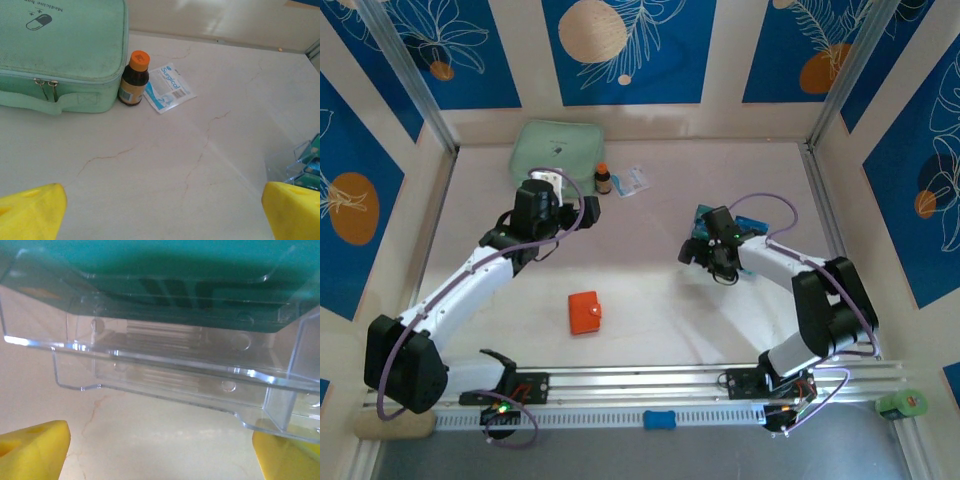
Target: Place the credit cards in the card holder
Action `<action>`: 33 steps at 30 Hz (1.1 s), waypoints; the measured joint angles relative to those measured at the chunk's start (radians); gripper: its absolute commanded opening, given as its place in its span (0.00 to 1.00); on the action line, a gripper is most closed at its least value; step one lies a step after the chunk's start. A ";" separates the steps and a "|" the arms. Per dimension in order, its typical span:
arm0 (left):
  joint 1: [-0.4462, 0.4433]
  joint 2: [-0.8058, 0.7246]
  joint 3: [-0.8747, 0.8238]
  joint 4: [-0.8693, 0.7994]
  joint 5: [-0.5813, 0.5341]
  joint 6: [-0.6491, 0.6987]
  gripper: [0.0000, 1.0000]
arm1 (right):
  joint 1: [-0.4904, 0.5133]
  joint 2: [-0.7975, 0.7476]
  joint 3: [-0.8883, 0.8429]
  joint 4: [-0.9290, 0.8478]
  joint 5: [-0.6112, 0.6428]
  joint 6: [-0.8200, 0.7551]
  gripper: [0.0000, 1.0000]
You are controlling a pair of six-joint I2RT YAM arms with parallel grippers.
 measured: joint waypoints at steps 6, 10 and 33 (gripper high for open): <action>-0.003 -0.023 0.000 0.000 -0.005 0.000 1.00 | -0.058 0.030 0.020 0.002 -0.011 -0.065 0.95; -0.005 -0.029 -0.001 0.000 -0.010 0.000 1.00 | -0.088 0.040 0.027 0.003 -0.047 -0.096 0.94; -0.014 -0.039 -0.016 0.000 -0.016 0.000 1.00 | 0.029 0.190 0.237 0.009 -0.158 -0.101 0.93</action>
